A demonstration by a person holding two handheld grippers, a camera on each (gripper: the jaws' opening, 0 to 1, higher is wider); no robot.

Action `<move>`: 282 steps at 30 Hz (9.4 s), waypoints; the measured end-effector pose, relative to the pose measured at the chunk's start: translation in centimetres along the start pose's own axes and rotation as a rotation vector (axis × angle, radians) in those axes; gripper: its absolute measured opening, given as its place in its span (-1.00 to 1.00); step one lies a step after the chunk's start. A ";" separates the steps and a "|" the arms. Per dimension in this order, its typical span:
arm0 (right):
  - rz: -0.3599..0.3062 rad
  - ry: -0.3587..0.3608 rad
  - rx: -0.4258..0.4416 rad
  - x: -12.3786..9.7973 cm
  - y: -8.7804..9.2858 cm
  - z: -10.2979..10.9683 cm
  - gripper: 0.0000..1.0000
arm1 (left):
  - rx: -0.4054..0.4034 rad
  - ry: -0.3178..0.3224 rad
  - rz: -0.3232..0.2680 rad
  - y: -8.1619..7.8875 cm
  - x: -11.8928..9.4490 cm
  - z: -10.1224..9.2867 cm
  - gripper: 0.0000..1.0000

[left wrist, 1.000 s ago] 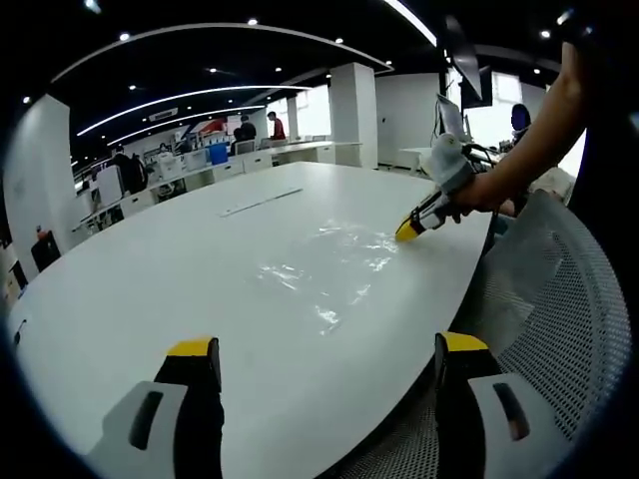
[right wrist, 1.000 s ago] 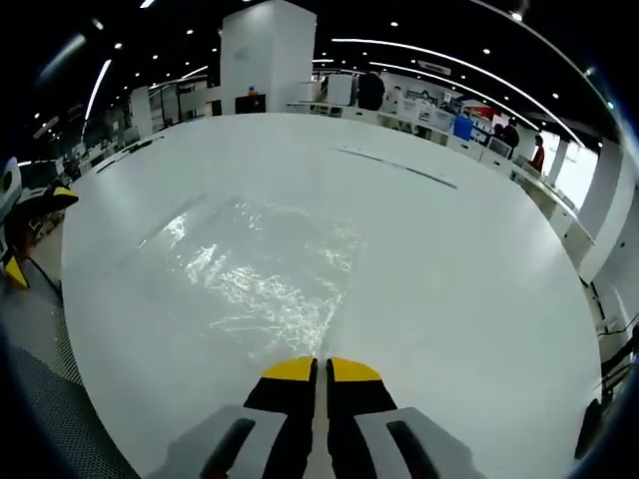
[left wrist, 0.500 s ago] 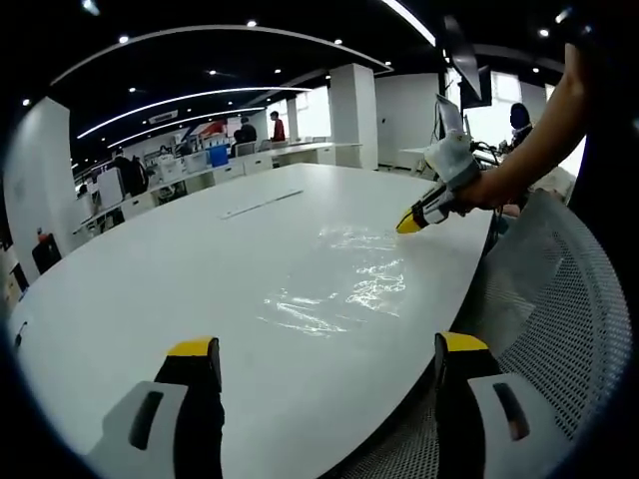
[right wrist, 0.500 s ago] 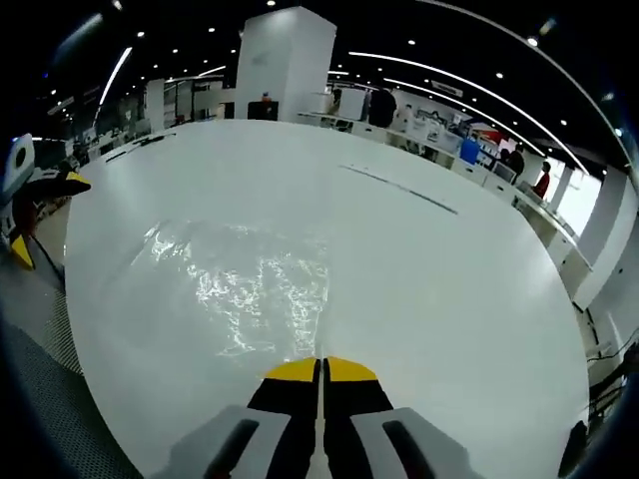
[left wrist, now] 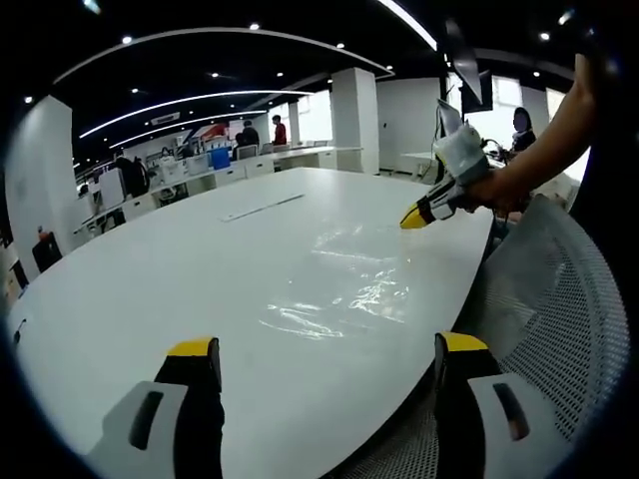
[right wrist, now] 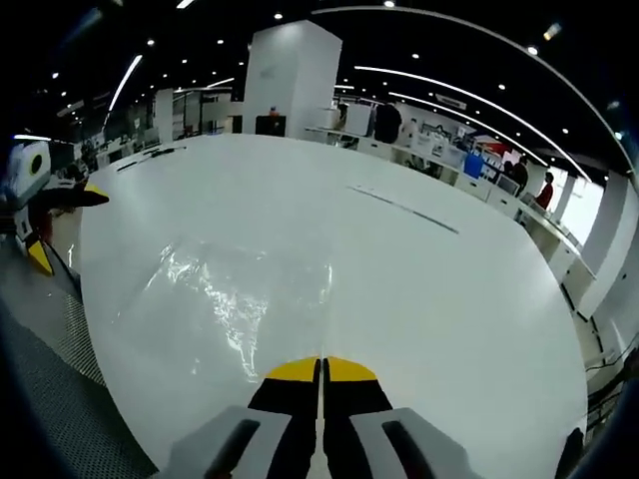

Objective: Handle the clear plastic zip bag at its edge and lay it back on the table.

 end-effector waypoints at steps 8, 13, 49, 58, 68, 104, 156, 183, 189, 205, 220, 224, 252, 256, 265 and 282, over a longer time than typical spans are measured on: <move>-0.031 -0.008 -0.018 -1.3 -0.7 0.7 -1.00 | 0.004 0.026 0.004 -0.1 0.0 -0.2 0.75; -0.054 -0.008 -0.033 -2.0 -1.4 1.0 -1.00 | 0.004 0.042 0.009 -0.2 -0.2 -0.1 0.76; -0.158 -0.083 -0.156 -5.0 -5.8 4.0 -1.00 | 0.224 0.162 -0.056 -8.5 2.3 0.4 0.40; -0.167 -0.102 -0.206 -5.6 -6.2 4.9 -1.00 | 0.303 0.225 -0.057 -10.8 3.7 0.0 0.28; -0.169 -0.117 -0.273 -6.1 -6.5 5.9 -1.00 | 0.378 0.279 -0.045 -11.9 5.2 -0.5 0.21; -0.185 -0.209 -0.436 -6.0 -7.0 8.0 -1.00 | 0.612 0.458 0.083 -12.1 10.3 -2.1 -0.37; -0.263 -0.263 -0.460 -6.7 -10.4 6.4 -1.00 | 0.711 0.414 0.064 -14.5 9.8 -0.6 -1.00; -0.248 -0.302 -0.544 -7.0 -10.7 7.2 -1.00 | 0.828 0.549 0.028 -16.1 8.8 -3.9 -0.93; -0.242 -0.311 -0.553 -7.0 -10.7 7.4 -1.00 | 0.849 0.560 0.034 -16.1 9.0 -4.2 -0.93; -0.218 -0.316 -0.563 -7.0 -10.6 7.6 -1.00 | 0.887 0.581 0.065 -15.7 9.4 -4.8 -0.99; -0.220 -0.316 -0.573 -7.1 -10.4 7.6 -1.00 | 0.885 0.580 0.078 -15.5 9.4 -4.6 -1.00; -0.220 -0.318 -0.574 -7.1 -10.4 7.7 -1.00 | 0.885 0.583 0.082 -15.5 9.3 -4.6 -1.00; -0.225 -0.319 -0.580 -7.5 -10.4 7.6 -1.00 | 0.889 0.579 0.091 -15.3 8.9 -4.0 -1.00; -0.226 -0.320 -0.579 -7.5 -10.4 7.7 -1.00 | 0.888 0.580 0.091 -15.3 8.8 -3.9 -1.00; -0.224 -0.321 -0.580 -7.6 -10.3 7.6 -1.00 | 0.890 0.576 0.099 -15.0 8.7 -3.6 -1.00; -0.224 -0.324 -0.587 -7.8 -10.3 7.5 -1.00 | 0.886 0.574 0.101 -14.9 8.8 -3.5 -1.00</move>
Point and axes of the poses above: the point that each gripper's makers call its tool centre point, and the gripper's own axes: x roughly forward along the fingers, z roughly to its left, y roughly out of its underside, the point moved 9 cm from there along -x, roughly backward along the fingers, and after that the axes turned 1 degree about z, right-handed, at the moved point
